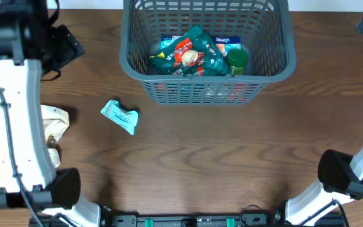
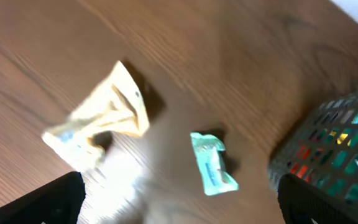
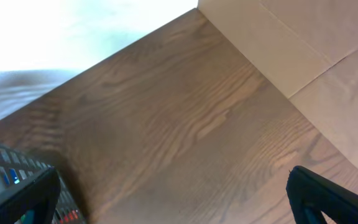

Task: Pack container
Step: 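Lower the left gripper onto the light-green wipes pack and grasp it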

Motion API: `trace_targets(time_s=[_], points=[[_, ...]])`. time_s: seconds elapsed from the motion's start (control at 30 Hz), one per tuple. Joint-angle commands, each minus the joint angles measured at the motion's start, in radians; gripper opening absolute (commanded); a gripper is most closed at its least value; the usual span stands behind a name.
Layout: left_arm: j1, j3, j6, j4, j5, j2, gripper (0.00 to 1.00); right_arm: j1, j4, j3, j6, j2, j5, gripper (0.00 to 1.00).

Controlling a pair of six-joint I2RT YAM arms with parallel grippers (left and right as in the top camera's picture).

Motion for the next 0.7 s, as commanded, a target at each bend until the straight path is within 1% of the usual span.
trace_targets(time_s=[0.0, 0.13, 0.33, 0.67], points=[[0.0, -0.045, -0.137, -0.048, 0.08, 0.055, 0.99, -0.005, -0.004, -0.001, 0.013, 0.003, 0.004, 0.99], [-0.005, -0.108, -0.176, -0.016, 0.111, 0.084, 0.98, -0.005, -0.004, -0.001, 0.013, 0.003, 0.004, 0.99], [-0.034, -0.277, -0.206, 0.115, 0.201, 0.084, 0.99, -0.005, -0.004, -0.001, 0.013, 0.003, 0.004, 0.99], [-0.127, -0.529, -0.273, 0.285, 0.23, 0.084, 0.98, -0.005, -0.004, -0.001, 0.013, 0.003, 0.003, 0.99]])
